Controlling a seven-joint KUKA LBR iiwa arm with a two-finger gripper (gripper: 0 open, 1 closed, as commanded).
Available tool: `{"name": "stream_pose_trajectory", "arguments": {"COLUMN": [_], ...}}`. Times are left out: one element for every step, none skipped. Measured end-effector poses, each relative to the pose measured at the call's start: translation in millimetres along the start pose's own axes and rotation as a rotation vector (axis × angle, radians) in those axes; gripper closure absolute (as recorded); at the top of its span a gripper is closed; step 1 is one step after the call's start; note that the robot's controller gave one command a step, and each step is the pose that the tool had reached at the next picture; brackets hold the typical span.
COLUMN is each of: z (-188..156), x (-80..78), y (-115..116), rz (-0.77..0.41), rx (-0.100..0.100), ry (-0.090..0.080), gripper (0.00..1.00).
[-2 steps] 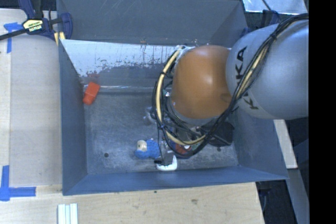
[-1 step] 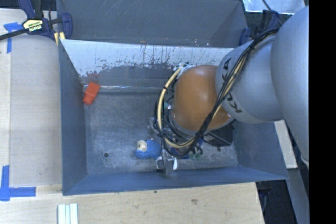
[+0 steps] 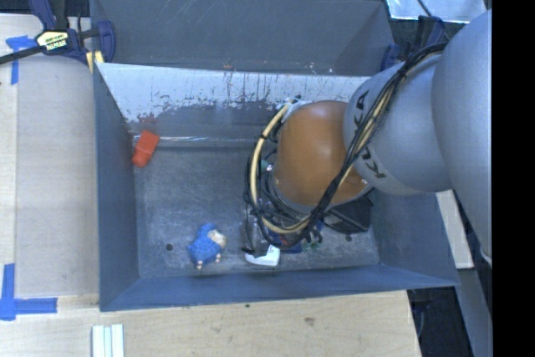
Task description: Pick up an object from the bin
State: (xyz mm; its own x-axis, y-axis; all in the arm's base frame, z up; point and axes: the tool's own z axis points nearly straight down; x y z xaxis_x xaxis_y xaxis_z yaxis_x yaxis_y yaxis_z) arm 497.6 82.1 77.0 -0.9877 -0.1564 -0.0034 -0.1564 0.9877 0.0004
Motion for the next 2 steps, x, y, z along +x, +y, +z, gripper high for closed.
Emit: {"name": "stream_pose_trajectory", "arguments": {"z": [-44.3,-41.6], "x": [-32.7,-30.9], "y": [91.7,86.2], "rz": [-0.073,-0.065], "rx": [-0.004,0.000], "ry": [-0.006,0.001], "gripper": [1.00,0.00]}}
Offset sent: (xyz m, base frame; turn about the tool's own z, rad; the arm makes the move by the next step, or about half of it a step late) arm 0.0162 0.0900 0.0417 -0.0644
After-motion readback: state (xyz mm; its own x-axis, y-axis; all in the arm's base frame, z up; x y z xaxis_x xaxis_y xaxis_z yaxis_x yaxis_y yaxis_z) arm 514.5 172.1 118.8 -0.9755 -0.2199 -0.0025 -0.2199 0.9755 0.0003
